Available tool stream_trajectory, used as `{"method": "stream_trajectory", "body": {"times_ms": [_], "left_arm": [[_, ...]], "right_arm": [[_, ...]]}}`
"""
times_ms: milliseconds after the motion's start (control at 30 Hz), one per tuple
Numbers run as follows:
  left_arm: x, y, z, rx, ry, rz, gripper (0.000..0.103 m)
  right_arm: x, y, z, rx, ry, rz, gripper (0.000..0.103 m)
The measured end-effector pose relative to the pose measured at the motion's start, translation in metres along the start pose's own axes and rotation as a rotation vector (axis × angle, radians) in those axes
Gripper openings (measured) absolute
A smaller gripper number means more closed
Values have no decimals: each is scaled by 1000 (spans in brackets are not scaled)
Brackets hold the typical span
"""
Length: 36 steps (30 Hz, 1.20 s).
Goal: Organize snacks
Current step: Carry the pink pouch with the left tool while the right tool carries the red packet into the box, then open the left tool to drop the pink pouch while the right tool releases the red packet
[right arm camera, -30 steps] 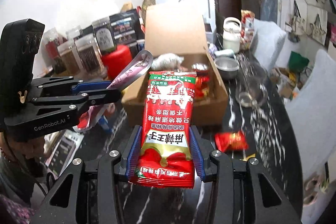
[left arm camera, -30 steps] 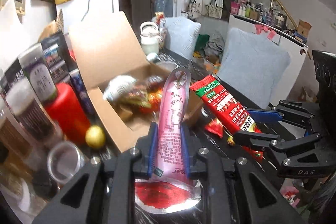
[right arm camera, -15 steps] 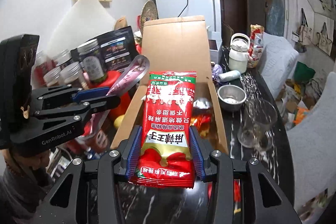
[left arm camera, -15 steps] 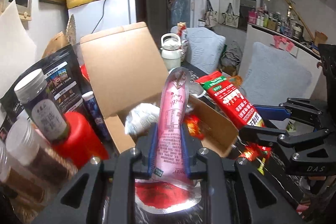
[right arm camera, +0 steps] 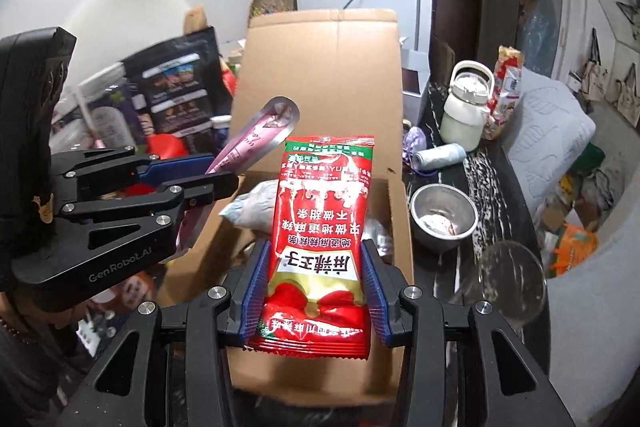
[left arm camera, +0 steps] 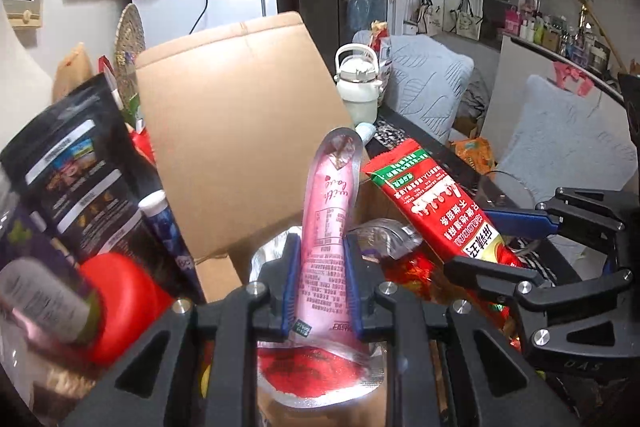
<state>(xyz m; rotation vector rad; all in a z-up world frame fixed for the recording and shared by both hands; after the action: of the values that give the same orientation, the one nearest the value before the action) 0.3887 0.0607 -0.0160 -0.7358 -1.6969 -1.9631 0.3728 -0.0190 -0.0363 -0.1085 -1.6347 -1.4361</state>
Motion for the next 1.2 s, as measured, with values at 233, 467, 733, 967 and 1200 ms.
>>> {"method": "stream_trajectory", "body": {"times_ms": [233,467,733,967,1200], "left_arm": [[-33,-2,1,-3,1,65,21],[-59,-11,-2,2,-5,144,21],[-72,-18,-7,-15,16,175,24],[-75,-20,-2,-1,39,193,39],[-62,-23,3,11,75,207,48]], "right_arm": [[-33,2,-15,-12,24,42,44],[-57,-5,-21,-23,38,91,44],[-74,-12,-24,-30,32,125,44],[-74,-9,-24,-39,24,114,50],[-63,-9,-26,-64,24,114,58]]}}
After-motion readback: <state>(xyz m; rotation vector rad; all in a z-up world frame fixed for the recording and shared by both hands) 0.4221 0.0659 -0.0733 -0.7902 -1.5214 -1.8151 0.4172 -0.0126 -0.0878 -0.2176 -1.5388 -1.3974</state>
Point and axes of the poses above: each gripper's, at about its wrist camera, not at the fingertips, and x roughly against the way its jaws point, z to its left, y to its top, the point moved 8 cm from there along -x, roughly the way its jaws point, and after that the axes turned 5 degrees about -x, right-handed, at the moved point
